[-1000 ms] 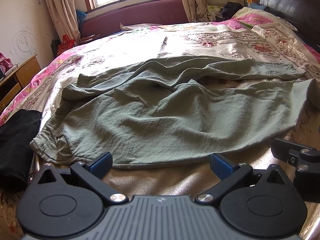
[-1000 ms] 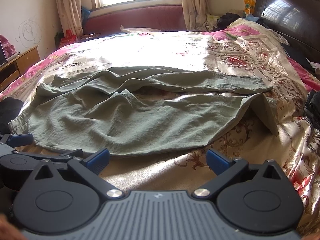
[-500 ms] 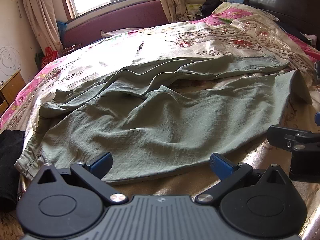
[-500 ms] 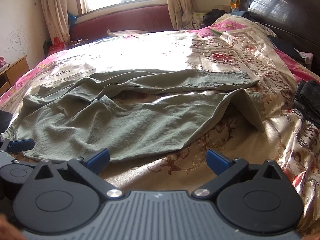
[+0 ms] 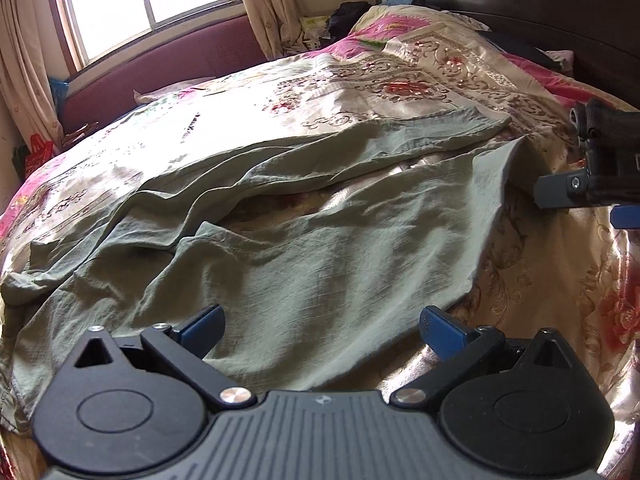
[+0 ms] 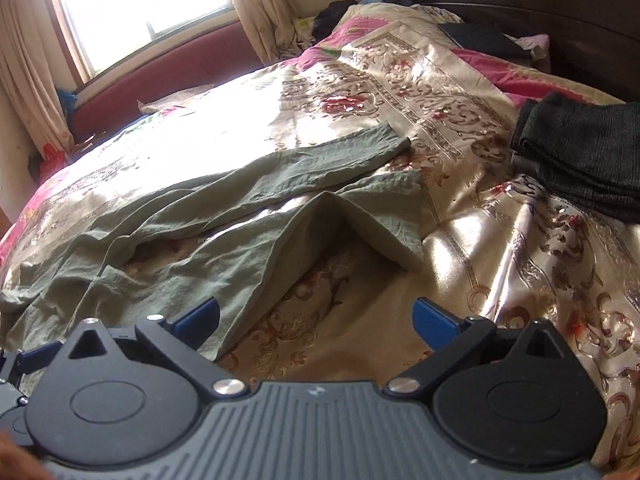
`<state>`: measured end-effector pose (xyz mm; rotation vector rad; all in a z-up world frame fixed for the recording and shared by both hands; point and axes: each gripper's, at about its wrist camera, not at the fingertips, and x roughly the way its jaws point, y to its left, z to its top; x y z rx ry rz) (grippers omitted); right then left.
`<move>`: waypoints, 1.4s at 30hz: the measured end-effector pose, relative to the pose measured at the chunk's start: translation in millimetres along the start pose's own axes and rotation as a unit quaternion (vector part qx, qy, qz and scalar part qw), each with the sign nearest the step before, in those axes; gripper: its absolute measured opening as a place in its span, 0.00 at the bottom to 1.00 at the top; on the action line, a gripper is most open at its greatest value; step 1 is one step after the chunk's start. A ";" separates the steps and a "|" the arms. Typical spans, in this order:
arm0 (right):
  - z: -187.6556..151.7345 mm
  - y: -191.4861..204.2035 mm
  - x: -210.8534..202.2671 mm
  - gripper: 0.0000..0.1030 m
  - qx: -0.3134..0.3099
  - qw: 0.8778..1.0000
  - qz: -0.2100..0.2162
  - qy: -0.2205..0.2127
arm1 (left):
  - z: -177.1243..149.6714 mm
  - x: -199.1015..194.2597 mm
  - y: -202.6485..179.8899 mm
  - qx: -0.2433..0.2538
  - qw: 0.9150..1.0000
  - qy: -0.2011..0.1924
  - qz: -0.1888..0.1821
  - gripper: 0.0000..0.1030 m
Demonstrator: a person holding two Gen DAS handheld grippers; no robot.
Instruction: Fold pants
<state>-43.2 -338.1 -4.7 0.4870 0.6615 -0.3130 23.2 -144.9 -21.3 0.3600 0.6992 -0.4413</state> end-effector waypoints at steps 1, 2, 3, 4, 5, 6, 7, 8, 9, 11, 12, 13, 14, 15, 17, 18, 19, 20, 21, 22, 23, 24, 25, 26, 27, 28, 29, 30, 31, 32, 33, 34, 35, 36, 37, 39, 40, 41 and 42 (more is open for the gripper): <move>3.2 -6.3 2.7 0.99 0.019 1.000 0.010 0.002 | 1.7 2.0 -4.8 0.007 1.000 -0.002 -0.002 1.00; 7.1 -14.2 7.2 0.99 0.045 0.999 0.025 0.006 | 3.2 4.0 -9.4 0.014 1.000 -0.004 -0.003 1.00; 10.2 -20.6 11.7 0.99 0.068 0.997 0.037 0.009 | 4.9 6.3 -14.9 0.024 1.000 -0.007 -0.004 1.00; 12.4 -25.5 15.1 0.99 0.085 0.995 0.047 0.012 | 5.8 7.6 -18.9 0.031 0.999 -0.009 -0.003 1.00; 15.8 -31.1 21.6 0.99 0.108 0.992 0.061 0.016 | 6.6 8.9 -23.2 0.039 0.999 -0.013 -0.004 1.00; 18.5 -35.5 26.1 0.99 0.123 0.990 0.070 0.018 | 7.3 10.0 -26.6 0.045 0.999 -0.016 -0.005 1.00; 20.5 -38.3 29.8 0.99 0.135 0.988 0.077 0.020 | 7.5 10.7 -29.8 0.049 0.999 -0.018 -0.008 1.00; 23.3 -41.2 34.7 0.99 0.147 0.985 0.085 0.020 | 8.2 11.7 -32.6 0.052 0.998 -0.020 -0.011 1.00; 25.8 -43.4 39.1 0.98 0.157 0.983 0.093 0.018 | 9.0 12.4 -34.8 0.054 0.998 -0.020 -0.014 1.00; 30.0 -48.0 49.6 0.97 0.184 0.977 0.109 0.020 | 10.2 14.2 -38.0 0.057 0.998 -0.019 -0.018 1.00; 31.6 -50.8 55.7 0.95 0.199 0.973 0.116 0.024 | 10.5 14.7 -39.3 0.058 0.998 -0.019 -0.020 1.00; 33.4 -54.0 63.0 0.94 0.217 0.968 0.123 0.028 | 11.1 15.7 -40.4 0.059 0.998 -0.019 -0.020 1.00; 34.3 -57.4 69.5 0.89 0.233 0.963 0.128 0.033 | 11.4 16.6 -41.0 0.059 0.998 -0.018 -0.020 1.00; 35.0 -60.8 75.8 0.82 0.249 0.959 0.129 0.038 | 11.7 17.7 -41.5 0.059 0.998 -0.017 -0.020 1.00; 35.2 -69.4 87.7 0.64 0.282 0.950 0.125 0.043 | 12.5 19.7 -41.5 0.058 0.998 -0.014 -0.020 1.00; 35.2 -73.8 92.8 0.43 0.297 0.946 0.123 0.046 | 13.1 20.7 -41.2 0.057 0.998 -0.013 -0.021 1.00; 34.8 -79.2 97.7 0.33 0.314 0.940 0.120 0.051 | 14.0 21.6 -41.1 0.057 0.998 -0.013 -0.021 1.00; 34.0 -83.5 100.6 0.18 0.327 0.936 0.120 0.053 | 14.9 22.6 -41.3 0.057 0.998 -0.013 -0.021 1.00; 33.2 -87.7 101.5 0.08 0.336 0.933 0.120 0.051 | 16.4 24.3 -42.0 0.058 0.998 -0.013 -0.021 1.00; 32.9 -91.1 99.8 0.04 0.340 0.932 0.118 0.045 | 17.3 24.9 -42.5 0.060 0.998 -0.013 -0.021 1.00; 33.6 -95.1 93.6 0.03 0.336 0.935 0.110 0.031 | 18.4 25.1 -43.0 0.060 0.998 -0.014 -0.023 1.00; 35.3 -97.5 86.1 0.03 0.327 0.939 0.103 0.017 | 19.3 25.0 -44.0 0.061 0.998 -0.016 -0.026 1.00; 37.0 -99.2 78.3 0.03 0.315 0.944 0.097 0.005 | 20.0 24.7 -44.9 0.062 0.998 -0.017 -0.028 1.00; 39.5 -102.0 66.6 0.03 0.300 0.950 0.088 -0.011 | 20.4 24.0 -46.6 0.063 0.997 -0.020 -0.032 1.00; 41.9 -105.1 56.7 0.03 0.289 0.954 0.080 -0.023 | 20.6 23.6 -48.5 0.065 0.997 -0.022 -0.037 1.00; 43.4 -108.2 49.3 0.03 0.280 0.957 0.073 -0.030 | 20.3 23.2 -51.2 0.068 0.997 -0.024 -0.041 1.00; 44.4 -111.9 39.7 0.03 0.268 0.961 0.059 -0.036 | 19.2 23.3 -54.3 0.071 0.996 -0.023 -0.046 1.00; 43.3 -114.7 32.9 0.03 0.258 0.964 0.045 -0.037 | 18.0 23.8 -56.6 0.074 0.996 -0.021 -0.051 1.00; 40.3 -117.5 28.8 0.03 0.248 0.968 0.032 -0.034 | 15.9 25.2 -59.6 0.077 0.995 -0.016 -0.058 1.00; 36.7 -119.6 26.8 0.03 0.241 0.970 0.023 -0.027 | 12.9 27.4 -61.5 0.080 0.995 -0.008 -0.065 1.00; 33.6 -122.2 27.5 0.03 0.238 0.971 0.019 -0.019 | 9.8 29.3 -62.7 0.083 0.994 -0.001 -0.069 1.00; 31.5 -124.1 29.0 0.04 0.239 0.971 0.024 -0.011 | 6.6 30.2 -62.9 0.086 0.994 0.004 -0.070 1.00; 28.3 -126.2 30.2 0.04 0.245 0.969 0.031 -0.007 | 3.0 30.2 -62.4 0.088 0.994 0.007 -0.070 1.00; 23.2 -128.1 28.2 0.09 0.252 0.967 0.039 -0.010 | 1.0 30.0 -61.4 0.089 0.994 0.008 -0.070 1.00; 21.5 -128.0 29.2 0.09 0.258 0.965 0.043 -0.011 | -1.6 29.1 -60.2 0.089 0.993 0.008 -0.071 1.00; 19.3 -128.4 33.5 0.09 0.270 0.961 0.058 -0.011 | -2.6 29.6 -57.9 0.089 0.993 0.009 -0.076 1.00; 20.1 -128.5 38.1 0.09 0.278 0.958 0.063 -0.012 | -2.3 30.3 -57.3 0.088 0.993 0.011 -0.078 1.00; 22.0 -129.6 43.0 0.11 0.285 0.956 0.066 -0.010 | -1.8 31.0 -56.9 0.087 0.993 0.012 -0.079 1.00; 23.7 -131.2 47.5 0.15 0.294 0.953 0.069 -0.008 | -1.6 31.6 -56.5 0.087 0.993 0.012 -0.080 1.00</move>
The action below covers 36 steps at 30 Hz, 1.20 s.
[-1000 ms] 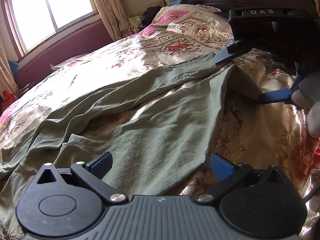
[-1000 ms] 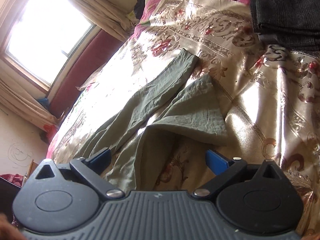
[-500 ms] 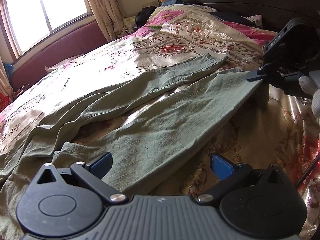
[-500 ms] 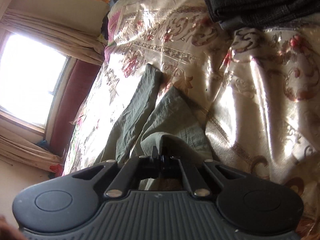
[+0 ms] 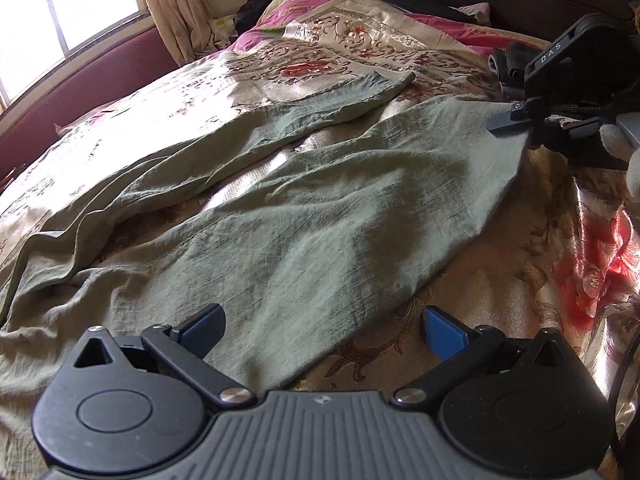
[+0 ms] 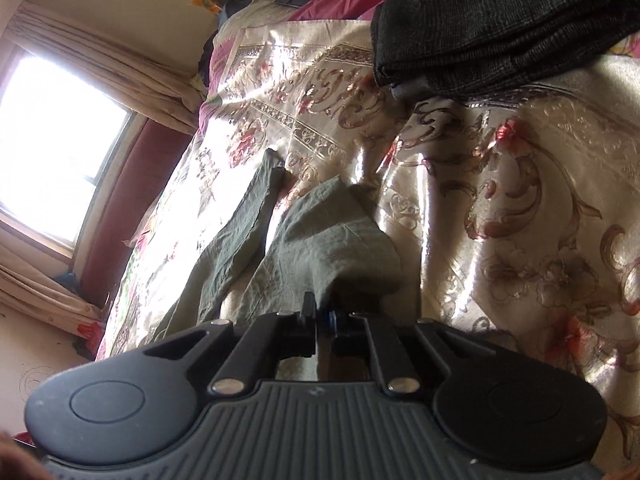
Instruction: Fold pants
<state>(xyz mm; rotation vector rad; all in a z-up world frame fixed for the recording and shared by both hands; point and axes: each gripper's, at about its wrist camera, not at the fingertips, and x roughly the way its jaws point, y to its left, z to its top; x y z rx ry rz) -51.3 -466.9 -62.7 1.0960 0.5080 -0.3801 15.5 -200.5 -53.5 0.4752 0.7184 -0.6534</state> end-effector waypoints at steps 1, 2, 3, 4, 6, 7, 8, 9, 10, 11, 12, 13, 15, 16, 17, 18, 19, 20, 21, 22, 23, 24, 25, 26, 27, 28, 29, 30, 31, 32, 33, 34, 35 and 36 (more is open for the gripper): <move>2.3 -1.3 3.3 0.17 0.010 1.000 0.007 0.000 | 0.5 0.7 0.1 0.000 1.000 0.001 -0.001 1.00; 5.2 -3.0 6.7 0.20 0.025 1.000 0.019 -0.002 | 1.4 1.8 -0.1 0.000 1.000 0.001 -0.001 1.00; 7.6 -4.8 7.5 0.23 0.038 0.999 0.029 -0.005 | 1.7 2.0 -0.2 0.000 1.000 0.001 -0.001 1.00; 10.3 -6.1 6.9 0.23 0.047 0.998 0.038 -0.013 | 1.7 1.8 -0.1 0.001 1.000 0.001 -0.002 1.00; 14.0 -1.8 -0.8 0.12 0.026 0.999 0.022 -0.042 | 1.9 1.5 0.1 0.002 1.000 0.001 -0.002 1.00; 15.5 4.4 -8.4 0.06 -0.005 0.998 0.003 -0.062 | 2.0 0.9 0.5 0.002 1.000 0.000 -0.003 1.00; 15.3 9.9 -16.0 0.04 -0.034 0.996 -0.011 -0.078 | 2.1 -0.1 1.1 0.000 1.000 -0.002 -0.005 1.00; 14.6 14.4 -21.9 0.04 -0.056 0.994 -0.025 -0.089 | 1.6 -1.2 1.7 0.000 1.000 -0.004 -0.007 1.00; 14.0 18.4 -26.6 0.04 -0.079 0.991 -0.052 -0.095 | 0.7 -1.9 1.9 0.001 1.000 -0.005 -0.009 1.00; 14.0 19.3 -27.4 0.06 -0.093 0.988 -0.077 -0.092 | -0.8 -2.2 2.0 0.003 1.000 -0.005 -0.010 1.00; 13.4 18.6 -26.7 0.06 -0.101 0.986 -0.101 -0.088 | -3.0 -2.7 2.8 0.006 1.000 -0.004 -0.010 1.00; 11.9 16.7 -25.9 0.06 -0.106 0.983 -0.122 -0.083 | -6.8 -5.4 5.0 0.006 1.000 -0.003 -0.012 1.00; 8.5 16.6 -25.3 0.09 -0.121 0.980 -0.146 -0.068 | -12.6 -12.0 12.1 0.001 1.000 0.002 -0.019 1.00; 5.9 18.6 -27.6 0.09 -0.128 0.978 -0.151 -0.068 | -15.7 -16.0 17.1 -0.003 1.000 0.005 -0.022 1.00; 4.3 21.2 -30.0 0.09 -0.136 0.976 -0.158 -0.070 | -19.8 -21.3 24.3 -0.007 1.000 0.006 -0.022 1.00; 3.0 24.5 -32.1 0.12 -0.146 0.972 -0.168 -0.075 | -23.8 -26.3 32.2 -0.011 1.000 0.005 -0.020 1.00; 0.8 28.4 -35.3 0.14 -0.162 0.965 -0.186 -0.086 | -27.7 -31.0 40.6 -0.014 1.000 0.004 -0.015 1.00; -0.8 32.5 -37.8 0.17 -0.175 0.959 -0.201 -0.096 | -31.6 -35.4 49.8 -0.017 1.000 0.003 -0.008 1.00; -2.8 36.5 -40.3 0.18 -0.186 0.954 -0.212 -0.104 | -35.3 -39.6 60.6 -0.021 1.000 0.001 0.000 1.00; -5.7 41.7 -43.5 0.18 -0.196 0.950 -0.216 -0.110 | -39.4 -44.3 73.9 -0.027 1.000 -0.003 0.007 1.00; -8.2 46.6 -45.1 0.18 -0.204 0.948 -0.215 -0.113 | -42.8 -47.8 85.5 -0.034 0.999 -0.007 0.013 1.00; -14.1 56.0 -45.9 0.18 -0.221 0.946 -0.208 -0.113 | -47.7 -51.4 100.6 -0.042 0.999 -0.012 0.031 1.00; -21.2 68.0 -43.8 0.18 -0.245 0.943 -0.196 -0.107 | -50.8 -52.8 111.8 -0.045 0.998 -0.015 0.049 1.00; -30.6 79.6 -39.9 0.18 -0.271 0.940 -0.184 -0.099 | -54.5 -53.6 125.3 -0.048 0.996 -0.017 0.069 1.00; -40.0 90.4 -34.2 0.18 -0.294 0.936 -0.171 -0.089 | -57.9 -53.2 137.7 -0.052 0.995 -0.017 0.087 1.00; -52.8 104.0 -23.8 0.18 -0.324 0.932 -0.151 -0.066 | -61.7 -52.5 148.9 -0.057 0.993 -0.015 0.102 1.00; -64.3 114.3 -13.0 0.19 -0.346 0.928 -0.131 -0.038 | -66.4 -51.0 162.4 -0.065 0.991 -0.011 0.116 1.00; -77.3 123.3 -0.7 0.21 -0.367 0.924 -0.107 -0.008 | -72.0 -49.9 174.5 -0.074 0.989 -0.006 0.125 1.00; -87.9 129.8 8.9 0.21 -0.381 0.920 -0.091 0.014 | -76.7 -48.8 184.7 -0.082 0.988 0.002 0.131 1.00; -103.6 137.3 22.9 0.21 -0.400 0.913 -0.075 0.042 | -82.0 -47.4 194.5 -0.091 0.987 0.011 0.136 1.00; -113.4 143.2 33.1 0.21 -0.415 0.905 -0.070 0.064 | -89.6 -43.6 206.3 -0.107 0.984 0.031 0.142 1.00; -121.6 146.9 42.6 0.21 -0.425 0.899 -0.072 0.082 | -95.1 -40.8 214.9 -0.122 0.981 0.049 0.144 1.00; -130.5 148.5 54.3 0.22 -0.430 0.893 -0.084 0.103 | -105.0 -40.4 227.4 -0.151 0.978 0.061 0.131 1.00; -135.4 148.2 61.2 0.22 -0.429 0.890 -0.095 0.119 | -112.9 -44.3 238.7 -0.186 0.975 0.060 0.107 1.00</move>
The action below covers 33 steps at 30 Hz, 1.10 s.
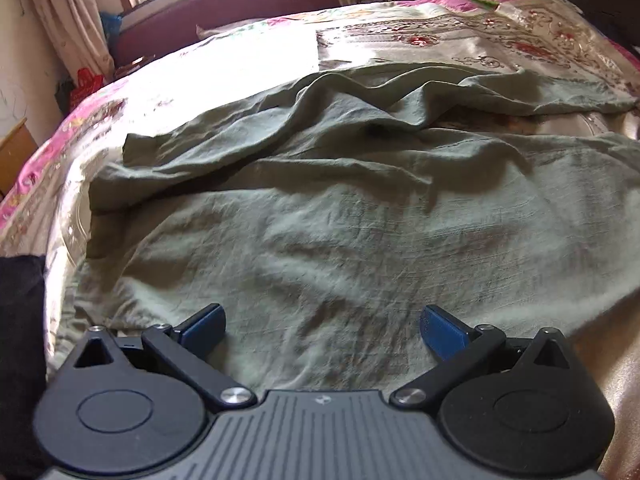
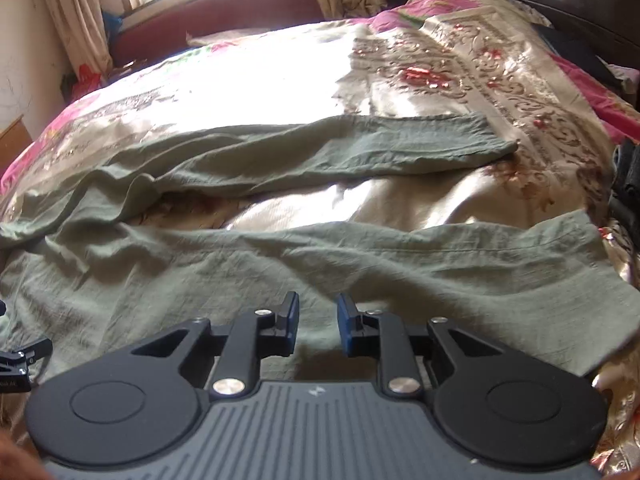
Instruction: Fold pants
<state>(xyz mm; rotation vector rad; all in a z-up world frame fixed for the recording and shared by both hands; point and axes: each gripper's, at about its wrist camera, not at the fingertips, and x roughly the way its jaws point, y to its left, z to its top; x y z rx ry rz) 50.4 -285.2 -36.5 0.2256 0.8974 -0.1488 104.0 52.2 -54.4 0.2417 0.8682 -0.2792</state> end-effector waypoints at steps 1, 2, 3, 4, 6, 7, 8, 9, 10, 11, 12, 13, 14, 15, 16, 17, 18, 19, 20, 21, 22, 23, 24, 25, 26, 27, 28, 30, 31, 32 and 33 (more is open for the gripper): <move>-2.0 2.3 2.9 0.22 -0.002 1.000 -0.004 0.009 | -1.9 -1.1 9.8 -0.024 1.000 0.006 -0.016 1.00; -3.2 3.8 1.1 0.22 -0.010 1.000 -0.007 0.008 | -3.8 -3.9 19.3 -0.044 0.999 0.012 -0.024 1.00; -2.3 5.5 -3.3 0.22 -0.018 1.000 -0.007 0.006 | -5.2 -11.3 24.7 -0.051 0.998 0.009 -0.020 1.00; -1.5 7.0 -10.2 0.22 -0.023 1.000 -0.003 0.000 | -4.8 -16.9 28.0 -0.049 0.999 0.004 -0.016 1.00; 3.9 10.0 -21.5 0.22 -0.038 0.999 0.010 -0.011 | 0.6 -29.7 35.6 -0.044 0.999 -0.013 -0.010 1.00; 8.0 14.5 -25.9 0.23 -0.053 0.998 0.013 -0.017 | 5.2 -33.3 38.7 -0.041 0.999 -0.020 -0.005 1.00; 12.4 20.5 -26.7 0.26 -0.070 0.997 0.015 -0.021 | 10.2 -35.1 42.2 -0.038 0.999 -0.025 0.001 1.00; 16.8 27.5 -25.8 0.27 -0.087 0.996 0.020 -0.024 | 20.4 -33.9 47.7 -0.033 0.999 -0.033 0.012 1.00; 22.2 35.3 -23.5 0.27 -0.103 0.994 0.028 -0.027 | 24.3 -30.5 51.8 -0.029 0.999 -0.037 0.024 1.00; 27.4 42.4 -19.4 0.28 -0.113 0.993 0.035 -0.029 | 32.0 -20.6 60.5 -0.022 0.998 -0.035 0.045 1.00; 33.0 49.8 -13.7 0.30 -0.120 0.992 0.041 -0.027 | 37.9 -11.9 67.9 -0.017 0.998 -0.030 0.059 1.00; 40.2 58.0 -6.1 0.31 -0.127 0.991 0.047 -0.023 | 43.6 -7.7 75.5 -0.018 0.997 -0.029 0.062 1.00; 46.1 65.8 1.3 0.31 -0.135 0.989 0.052 -0.021 | 52.3 -7.0 90.9 -0.032 0.997 -0.042 0.054 1.00; 52.6 74.6 9.5 0.31 -0.146 0.987 0.059 -0.020 | 61.3 -8.0 104.9 -0.046 0.997 -0.056 0.040 1.00; 58.7 82.7 17.0 0.31 -0.155 0.986 0.065 -0.020 | 69.3 -7.5 114.6 -0.054 0.996 -0.064 0.032 1.00; 67.8 92.8 29.5 0.31 -0.168 0.983 0.075 -0.020 | 81.9 -4.5 127.9 -0.059 0.995 -0.070 0.028 1.00; 75.3 101.3 39.4 0.31 -0.176 0.981 0.084 -0.020 | 90.6 -1.0 137.1 -0.059 0.995 -0.072 0.025 1.00; 84.4 111.4 50.5 0.31 -0.185 0.978 0.096 -0.020 | 96.8 3.2 144.2 -0.057 0.996 -0.070 0.022 1.00; 90.5 118.7 57.8 0.31 -0.191 0.976 0.103 -0.022 | 105.3 11.1 153.7 -0.057 0.996 -0.063 0.021 1.00; 97.7 129.8 68.0 0.31 -0.201 0.973 0.112 -0.023 | 111.0 18.0 161.6 -0.060 0.997 -0.054 0.018 1.00; 103.3 138.6 74.7 0.31 -0.209 0.971 0.117 -0.024 | 115.0 24.3 168.1 -0.063 0.997 -0.046 0.016 1.00; 110.0 149.7 81.9 0.31 -0.219 0.967 0.126 -0.024 | 119.5 32.5 174.7 -0.065 0.997 -0.037 0.015 1.00; 114.8 158.6 85.8 0.31 -0.229 0.964 0.133 -0.024 | 123.0 40.4 179.8 -0.064 0.997 -0.028 0.014 0.98; 120.0 168.1 89.7 0.31 -0.243 0.960 0.139 -0.023 | 125.7 48.9 183.8 -0.063 0.998 -0.018 0.010 0.97; 124.2 176.2 92.8 0.31 -0.257 0.956 0.141 -0.024 | 127.8 58.8 186.6 -0.061 0.998 -0.002 0.004 0.91; 128.3 183.7 95.4 0.31 -0.271 0.952 0.141 -0.025 | 130.5 67.5 188.8 -0.058 0.998 0.014 -0.005 0.79; 132.8 191.4 98.5 0.31 -0.288 0.947 0.141 -0.027 | 133.1 74.0 190.2 -0.054 0.998 0.026 -0.016 0.74; 140.6 204.6 104.6 0.31 -0.315 0.938 0.142 -0.027 | 140.6 82.3 191.5 -0.046 0.998 0.032 -0.036 0.72; 144.6 211.0 108.2 0.31 -0.326 0.934 0.143 -0.024 | 143.7 85.4 192.5 -0.046 0.998 0.032 -0.042 0.72; 148.3 216.9 112.4 0.31 -0.332 0.932 0.147 -0.019 | 147.4 89.2 194.2 -0.049 0.997 0.036 -0.048 0.72; 151.4 222.5 116.0 0.31 -0.334 0.930 0.150 -0.015 | 151.0 93.9 196.8 -0.054 0.996 0.040 -0.050 0.72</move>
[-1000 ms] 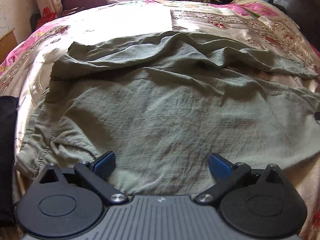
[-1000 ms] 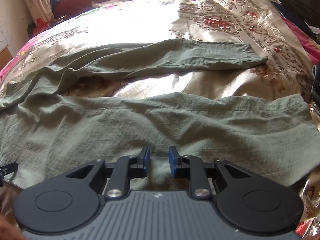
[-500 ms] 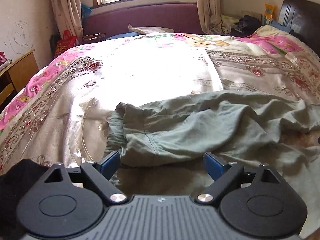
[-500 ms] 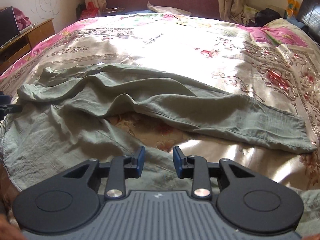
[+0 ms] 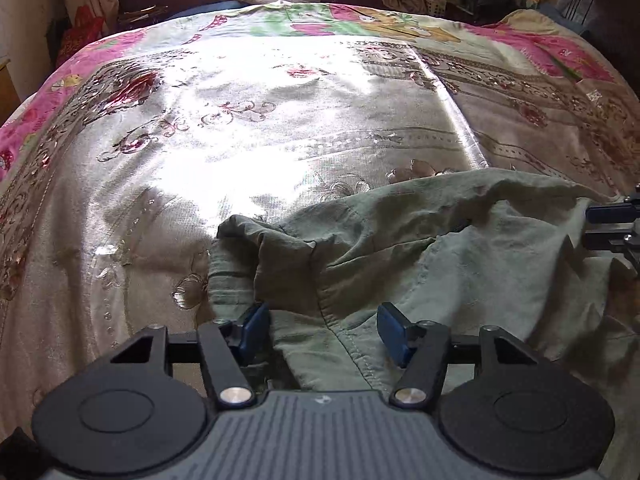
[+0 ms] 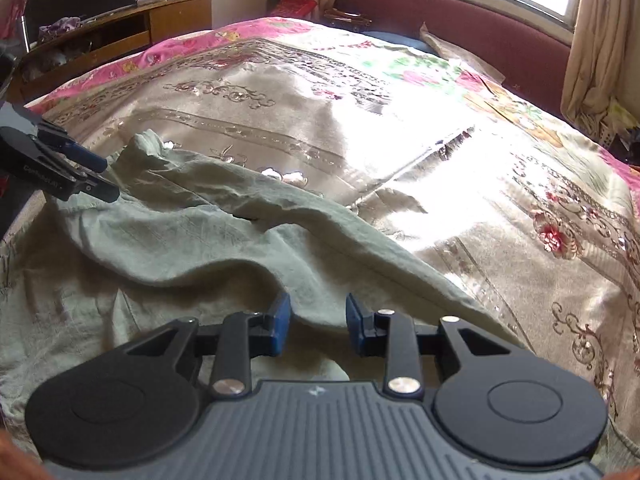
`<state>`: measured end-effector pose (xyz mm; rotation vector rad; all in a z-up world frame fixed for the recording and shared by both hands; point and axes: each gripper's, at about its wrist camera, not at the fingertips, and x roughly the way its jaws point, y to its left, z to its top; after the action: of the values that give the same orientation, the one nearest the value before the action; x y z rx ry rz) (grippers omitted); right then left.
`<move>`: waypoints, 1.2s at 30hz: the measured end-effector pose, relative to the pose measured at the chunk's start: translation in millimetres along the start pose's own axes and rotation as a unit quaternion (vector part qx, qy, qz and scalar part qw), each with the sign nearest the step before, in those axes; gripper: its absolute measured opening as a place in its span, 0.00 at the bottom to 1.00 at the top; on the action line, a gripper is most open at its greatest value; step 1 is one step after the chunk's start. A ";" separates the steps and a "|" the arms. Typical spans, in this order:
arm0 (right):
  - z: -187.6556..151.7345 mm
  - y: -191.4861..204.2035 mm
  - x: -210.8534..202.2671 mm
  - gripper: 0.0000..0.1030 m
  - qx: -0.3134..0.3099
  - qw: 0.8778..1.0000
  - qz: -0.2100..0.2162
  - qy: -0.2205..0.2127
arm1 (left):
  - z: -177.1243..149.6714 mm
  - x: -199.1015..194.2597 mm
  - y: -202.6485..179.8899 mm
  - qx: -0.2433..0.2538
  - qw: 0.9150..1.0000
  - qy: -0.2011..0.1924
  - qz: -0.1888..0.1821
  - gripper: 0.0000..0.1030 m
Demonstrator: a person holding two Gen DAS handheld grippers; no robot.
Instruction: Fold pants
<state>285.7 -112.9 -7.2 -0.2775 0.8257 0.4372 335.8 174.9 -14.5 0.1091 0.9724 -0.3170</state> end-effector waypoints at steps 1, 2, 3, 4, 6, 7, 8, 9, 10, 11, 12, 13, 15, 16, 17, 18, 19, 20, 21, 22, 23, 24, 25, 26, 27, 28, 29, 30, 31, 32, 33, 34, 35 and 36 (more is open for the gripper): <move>4.1 0.9 4.1 0.31 -0.001 1.000 0.003 0.004 | 3.9 4.2 3.9 -0.007 1.000 0.001 0.001 0.72; 9.4 2.2 9.2 0.31 -0.002 1.000 0.011 0.007 | 8.1 9.0 8.6 -0.013 1.000 0.004 0.001 0.72; 12.6 3.3 12.4 0.31 -0.002 1.000 0.016 0.008 | 10.7 12.9 12.2 -0.018 1.000 0.007 0.000 0.72; 15.6 4.5 15.4 0.31 -0.003 1.000 0.020 0.009 | 15.1 17.8 17.0 -0.027 1.000 0.013 -0.004 0.71; 19.9 5.1 20.4 0.31 -0.013 1.000 0.025 0.011 | 21.5 22.2 20.2 -0.026 1.000 0.016 0.000 0.71; 21.8 5.0 22.2 0.31 -0.020 0.999 0.025 0.010 | 24.9 23.2 20.9 -0.019 1.000 0.014 0.005 0.71; 23.0 4.1 23.5 0.31 -0.025 0.999 0.025 0.010 | 27.9 24.1 22.2 -0.018 1.000 0.013 0.005 0.71; 24.7 2.3 25.4 0.31 -0.028 0.999 0.027 0.013 | 30.3 25.2 24.3 -0.022 1.000 0.013 -0.002 0.70; 25.8 0.5 27.0 0.31 -0.030 0.999 0.028 0.016 | 31.8 26.2 25.5 -0.027 0.999 0.015 -0.013 0.64; 27.2 -1.4 29.1 0.31 -0.032 0.999 0.029 0.018 | 32.6 27.7 25.9 -0.034 0.999 0.019 -0.025 0.49; 29.2 -2.8 31.9 0.31 -0.039 0.998 0.032 0.023 | 33.1 30.9 23.6 -0.038 0.998 0.031 -0.034 0.39; 30.3 -2.9 33.8 0.31 -0.046 0.998 0.034 0.025 | 33.3 33.8 20.6 -0.033 0.998 0.040 -0.034 0.35; 32.8 -1.7 39.0 0.31 -0.064 0.997 0.035 0.030 | 34.3 38.7 11.7 0.000 0.999 0.049 -0.021 0.25; 34.0 -1.2 41.2 0.31 -0.069 0.996 0.034 0.032 | 35.1 38.8 9.3 0.011 0.999 0.049 -0.018 0.23; 34.6 -1.0 42.9 0.31 -0.072 0.996 0.035 0.033 | 37.0 36.6 7.5 0.019 0.999 0.047 -0.020 0.21; 35.4 -0.9 44.1 0.31 -0.075 0.996 0.035 0.032 | 39.6 32.8 8.6 0.014 0.999 0.042 -0.031 0.20; 35.9 -0.8 45.3 0.31 -0.081 0.996 0.035 0.032 | 42.6 28.3 11.5 0.002 0.998 0.036 -0.048 0.20; 36.3 0.6 46.9 0.31 -0.092 0.995 0.034 0.032 | 46.4 22.5 16.2 -0.017 0.997 0.028 -0.068 0.20; 36.6 2.1 48.0 0.31 -0.103 0.994 0.032 0.031 | 50.0 16.7 21.5 -0.038 0.995 0.019 -0.090 0.19; 37.1 3.9 49.9 0.31 -0.116 0.992 0.032 0.030 | 52.6 11.0 26.7 -0.058 0.992 0.008 -0.110 0.19; 37.6 5.3 52.0 0.31 -0.126 0.991 0.032 0.031 | 55.2 3.7 33.2 -0.083 0.987 -0.005 -0.134 0.19; 38.4 6.6 54.7 0.31 -0.136 0.990 0.033 0.034 | 57.2 -3.2 38.8 -0.104 0.983 -0.017 -0.152 0.19; 39.1 7.9 57.6 0.31 -0.147 0.988 0.035 0.037 | 58.0 -9.6 42.8 -0.117 0.979 -0.029 -0.166 0.19; 39.9 10.3 61.1 0.33 -0.165 0.985 0.032 0.039 | 58.4 -16.0 45.9 -0.126 0.975 -0.041 -0.176 0.19; 40.6 12.1 63.3 0.36 -0.180 0.983 0.031 0.037 | 59.5 -23.6 49.0 -0.135 0.972 -0.052 -0.183 0.19; 41.9 13.7 65.3 0.37 -0.193 0.980 0.031 0.034 | 59.9 -28.7 50.9 -0.139 0.970 -0.059 -0.190 0.19; 43.0 14.9 67.5 0.39 -0.204 0.978 0.030 0.031 | 60.1 -33.4 52.2 -0.142 0.968 -0.066 -0.197 0.19; 44.0 16.6 70.8 0.41 -0.216 0.975 0.030 0.032 | 60.7 -39.1 53.6 -0.144 0.966 -0.075 -0.204 0.19; 44.6 18.2 74.9 0.41 -0.226 0.973 0.031 0.037 | 61.0 -42.6 54.5 -0.148 0.963 -0.080 -0.209 0.19; 45.0 20.5 81.9 0.43 -0.238 0.969 0.033 0.052 | 61.2 -46.1 56.6 -0.155 0.960 -0.085 -0.218 0.19; 45.3 21.1 86.0 0.43 -0.241 0.968 0.035 0.059 | 61.3 -48.3 58.2 -0.162 0.956 -0.088 -0.226 0.19; 45.8 21.1 89.3 0.43 -0.241 0.968 0.037 0.062 | 61.6 -51.3 60.2 -0.168 0.952 -0.094 -0.239 0.19; 46.9 21.3 91.9 0.43 -0.238 0.968 0.038 0.065 | 61.6 -55.7 61.7 -0.171 0.947 -0.102 -0.250 0.19; 48.4 21.3 93.1 0.43 -0.237 0.969 0.036 0.064 | 61.0 -60.2 62.7 -0.172 0.945 -0.110 -0.255 0.19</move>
<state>362.4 -50.1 -47.7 -0.7267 0.8524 0.6907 372.5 233.2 66.3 -0.4963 0.8080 -0.6141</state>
